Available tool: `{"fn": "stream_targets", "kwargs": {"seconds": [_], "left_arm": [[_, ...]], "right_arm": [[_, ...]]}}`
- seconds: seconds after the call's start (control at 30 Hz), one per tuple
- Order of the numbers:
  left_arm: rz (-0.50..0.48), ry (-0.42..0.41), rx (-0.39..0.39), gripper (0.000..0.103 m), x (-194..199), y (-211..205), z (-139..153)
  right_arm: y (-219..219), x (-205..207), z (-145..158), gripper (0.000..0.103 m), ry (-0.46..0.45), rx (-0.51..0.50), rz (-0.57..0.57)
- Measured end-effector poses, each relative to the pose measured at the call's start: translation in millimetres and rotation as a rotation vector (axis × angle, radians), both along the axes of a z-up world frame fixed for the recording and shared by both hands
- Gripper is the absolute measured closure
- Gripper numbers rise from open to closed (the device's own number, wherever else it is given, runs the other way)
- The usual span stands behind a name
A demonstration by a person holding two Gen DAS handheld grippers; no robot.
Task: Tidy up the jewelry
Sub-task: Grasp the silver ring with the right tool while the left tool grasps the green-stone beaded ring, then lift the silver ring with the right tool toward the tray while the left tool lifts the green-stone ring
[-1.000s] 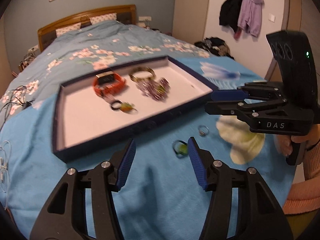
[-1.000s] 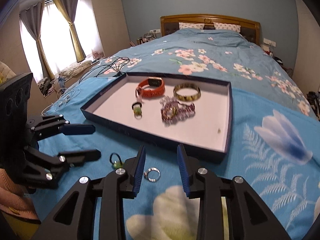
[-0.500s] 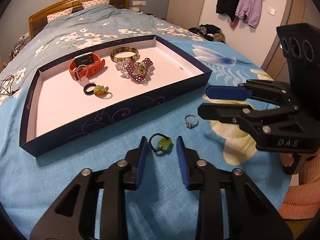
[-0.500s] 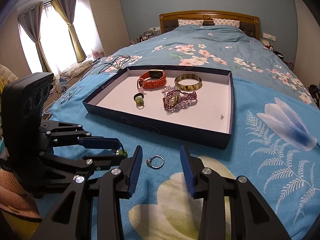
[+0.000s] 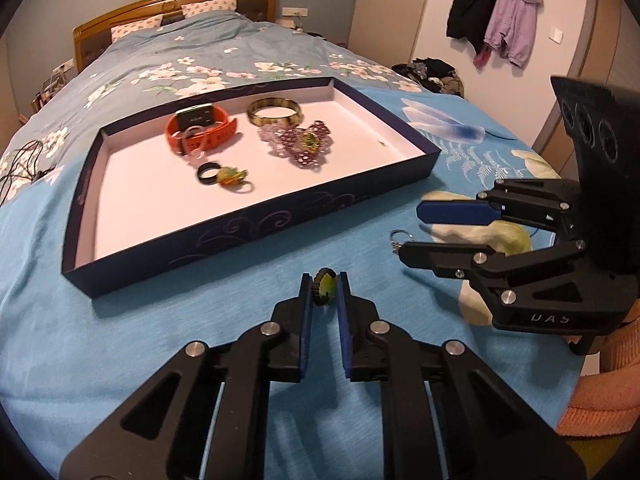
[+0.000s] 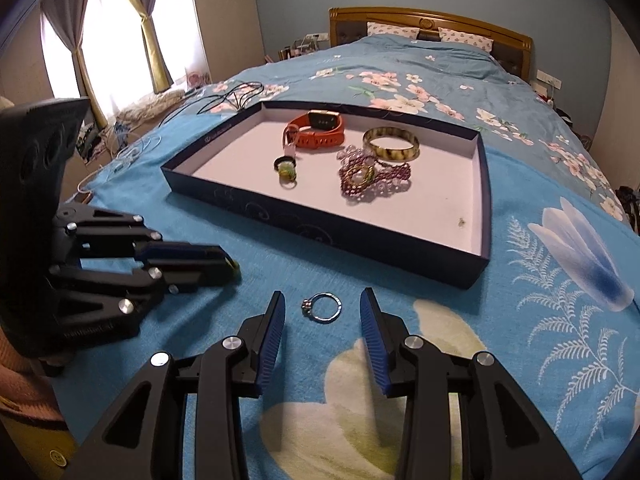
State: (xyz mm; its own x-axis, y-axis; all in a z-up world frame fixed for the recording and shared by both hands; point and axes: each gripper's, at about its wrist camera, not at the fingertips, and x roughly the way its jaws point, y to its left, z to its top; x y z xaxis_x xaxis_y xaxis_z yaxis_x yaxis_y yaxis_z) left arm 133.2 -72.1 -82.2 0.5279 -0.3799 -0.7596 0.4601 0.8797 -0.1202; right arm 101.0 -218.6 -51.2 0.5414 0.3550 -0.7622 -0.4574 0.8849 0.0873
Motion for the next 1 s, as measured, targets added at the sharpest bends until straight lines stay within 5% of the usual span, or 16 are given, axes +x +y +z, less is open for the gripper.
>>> {"fn": "stream_targets", "kwargs": {"seconds": [0.53,0.8,1.0], "left_arm": [[0.033,-0.003,0.003,0.084,-3,24,-2],[0.039,0.013,0.014,0.086,-2,22,-6],[0.037,0.013,0.012,0.090,-1,22,-6]], "right_arm": [[9,-2,-6,0.067,0.018,-0.049,-0.003],[9,3,-7,0.083,0.015,-0.053,-0.025],[8,3,-6,0.084,0.013,-0.052,-0.026]]}}
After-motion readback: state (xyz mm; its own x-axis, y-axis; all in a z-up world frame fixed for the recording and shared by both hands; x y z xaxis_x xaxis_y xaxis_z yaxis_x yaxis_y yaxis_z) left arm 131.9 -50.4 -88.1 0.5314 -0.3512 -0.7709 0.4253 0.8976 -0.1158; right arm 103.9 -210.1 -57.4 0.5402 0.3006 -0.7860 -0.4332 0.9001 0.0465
